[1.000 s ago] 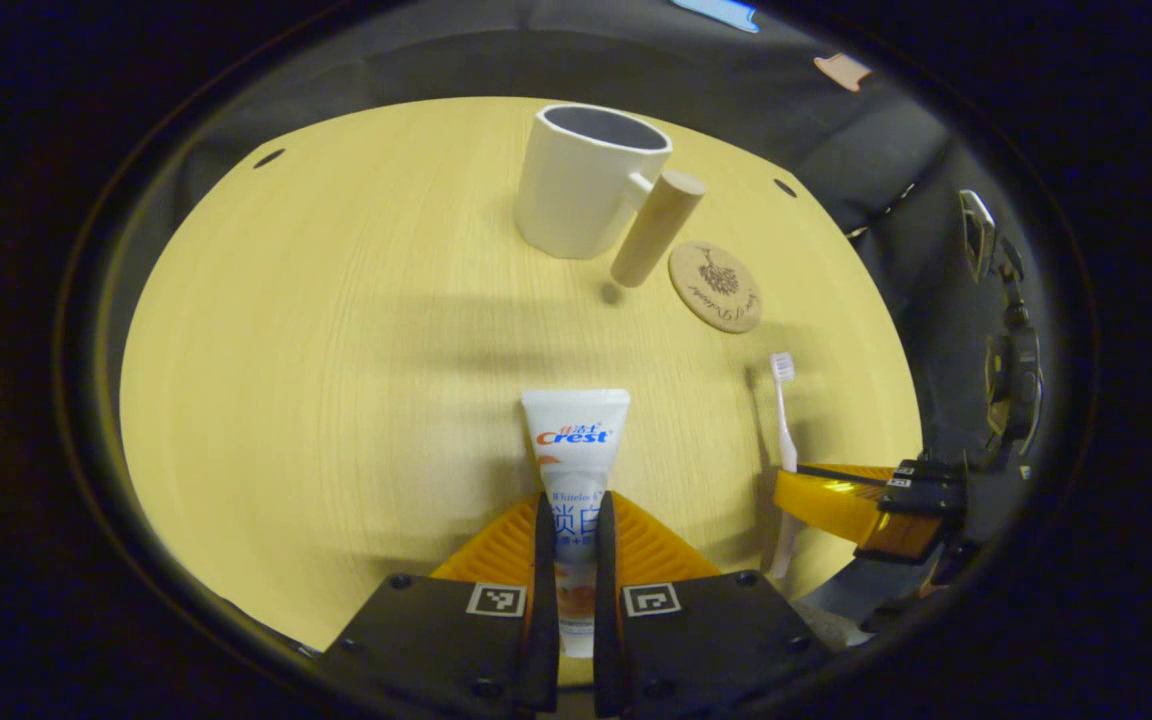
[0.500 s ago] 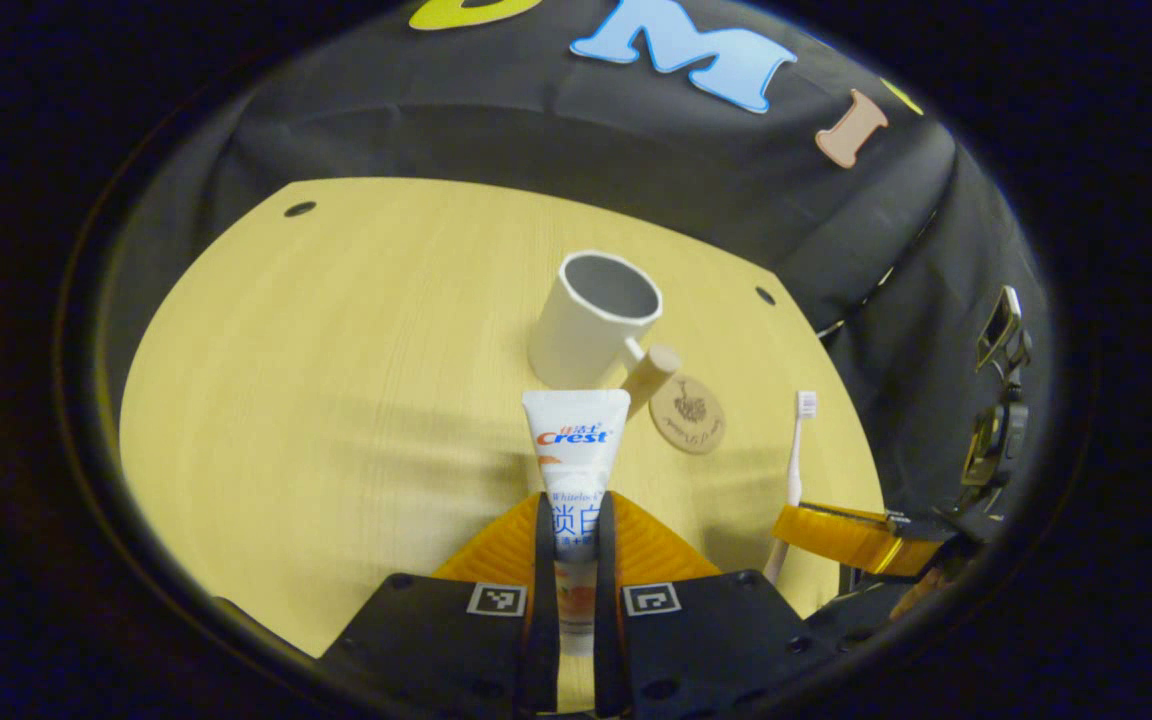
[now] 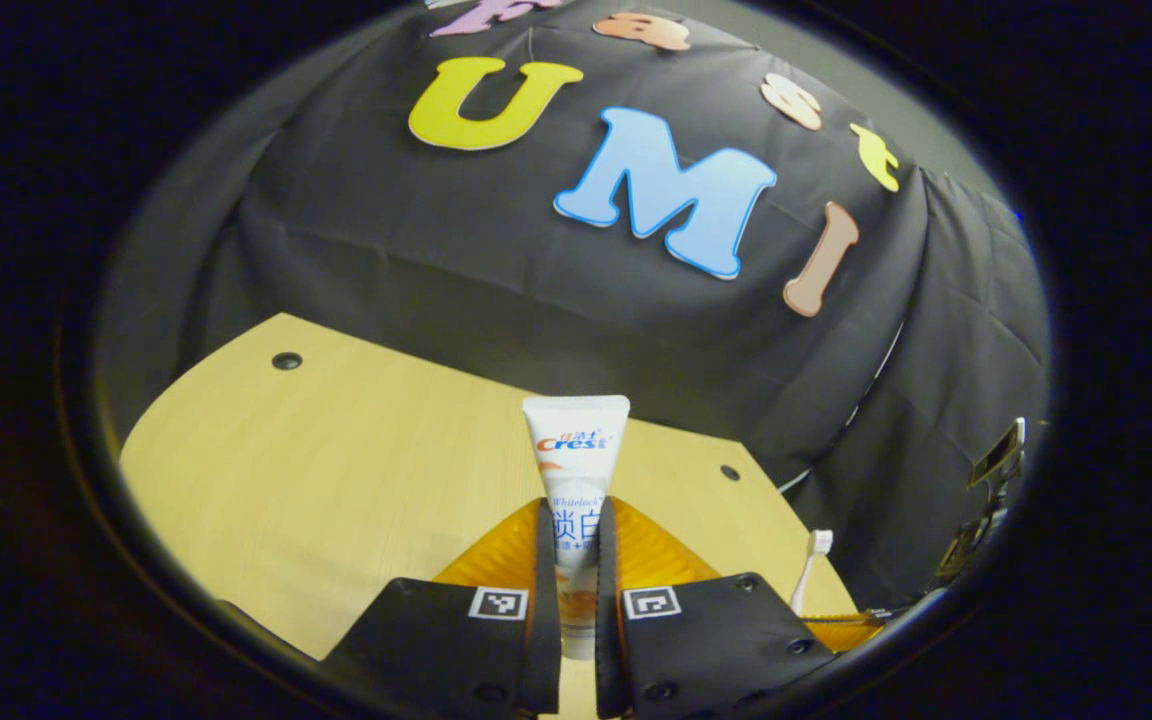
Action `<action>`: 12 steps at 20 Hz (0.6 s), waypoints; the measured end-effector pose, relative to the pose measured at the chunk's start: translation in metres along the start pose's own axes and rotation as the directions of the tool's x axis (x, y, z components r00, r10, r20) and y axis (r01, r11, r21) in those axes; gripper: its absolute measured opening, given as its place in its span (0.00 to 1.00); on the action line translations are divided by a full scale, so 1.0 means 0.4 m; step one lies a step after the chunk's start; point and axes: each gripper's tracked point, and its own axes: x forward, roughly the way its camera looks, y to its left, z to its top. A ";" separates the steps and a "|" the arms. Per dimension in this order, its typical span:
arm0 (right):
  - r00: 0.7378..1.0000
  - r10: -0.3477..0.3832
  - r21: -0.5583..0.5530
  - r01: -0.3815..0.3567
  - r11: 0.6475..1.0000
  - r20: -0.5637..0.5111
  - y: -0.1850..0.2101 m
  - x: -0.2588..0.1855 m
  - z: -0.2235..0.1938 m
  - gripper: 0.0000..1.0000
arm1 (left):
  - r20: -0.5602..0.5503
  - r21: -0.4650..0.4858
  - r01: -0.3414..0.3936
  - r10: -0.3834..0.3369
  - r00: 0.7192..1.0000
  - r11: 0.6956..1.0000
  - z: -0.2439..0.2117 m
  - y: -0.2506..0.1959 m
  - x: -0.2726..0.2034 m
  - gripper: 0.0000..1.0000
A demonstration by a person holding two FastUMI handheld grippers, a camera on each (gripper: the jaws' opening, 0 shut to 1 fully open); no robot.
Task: Put the toothbrush and toothpaste on the desktop into the cup, then pick up the cup and place it on the coaster on the desktop.
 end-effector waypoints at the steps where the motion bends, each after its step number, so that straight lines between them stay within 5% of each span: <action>1: 1.000 -0.003 -0.002 0.003 1.000 0.006 -0.004 -0.002 0.003 0.04 | 0.029 -0.001 0.009 -0.009 1.000 1.000 0.028 -0.005 0.011 0.20; 12: 0.999 -0.049 0.012 0.049 0.999 0.025 -0.009 -0.019 0.010 0.04 | 0.074 0.065 0.027 -0.032 0.997 0.997 0.048 -0.040 0.207 0.20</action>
